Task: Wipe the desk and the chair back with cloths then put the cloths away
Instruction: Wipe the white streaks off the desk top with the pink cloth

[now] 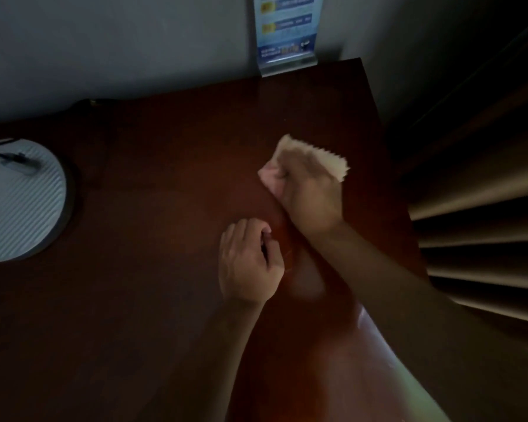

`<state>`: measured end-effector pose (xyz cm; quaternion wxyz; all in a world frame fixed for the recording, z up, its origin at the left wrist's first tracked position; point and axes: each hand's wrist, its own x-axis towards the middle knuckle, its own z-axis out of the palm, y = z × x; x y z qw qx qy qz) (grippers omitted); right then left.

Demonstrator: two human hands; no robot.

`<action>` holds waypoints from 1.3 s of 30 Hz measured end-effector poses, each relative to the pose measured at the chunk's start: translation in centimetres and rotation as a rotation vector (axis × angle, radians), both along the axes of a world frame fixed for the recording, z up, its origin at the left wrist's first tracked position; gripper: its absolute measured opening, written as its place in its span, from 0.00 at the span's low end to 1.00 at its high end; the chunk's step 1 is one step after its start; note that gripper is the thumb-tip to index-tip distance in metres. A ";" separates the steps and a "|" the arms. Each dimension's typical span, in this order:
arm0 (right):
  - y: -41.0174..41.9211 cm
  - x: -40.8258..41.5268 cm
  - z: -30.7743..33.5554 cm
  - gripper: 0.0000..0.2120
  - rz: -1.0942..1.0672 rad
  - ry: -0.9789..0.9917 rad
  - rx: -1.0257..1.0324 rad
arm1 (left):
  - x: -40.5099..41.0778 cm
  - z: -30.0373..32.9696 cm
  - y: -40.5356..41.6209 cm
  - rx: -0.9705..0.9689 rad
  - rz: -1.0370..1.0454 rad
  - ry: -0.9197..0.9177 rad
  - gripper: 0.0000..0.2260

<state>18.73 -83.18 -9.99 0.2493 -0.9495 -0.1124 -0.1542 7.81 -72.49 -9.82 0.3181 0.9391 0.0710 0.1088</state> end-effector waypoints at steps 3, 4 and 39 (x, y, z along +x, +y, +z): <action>2.5 1.1 0.5 0.15 0.088 -0.006 0.036 | 0.2 0.2 0.0 -0.018 0.016 0.008 0.06; 2.5 2.6 0.6 0.14 0.073 0.009 0.018 | 0.2 0.1 -0.1 -0.023 0.018 0.010 0.06; -3.2 -12.9 1.5 0.17 -0.237 -0.015 -0.009 | -3.2 2.4 3.4 -0.275 0.010 0.165 0.06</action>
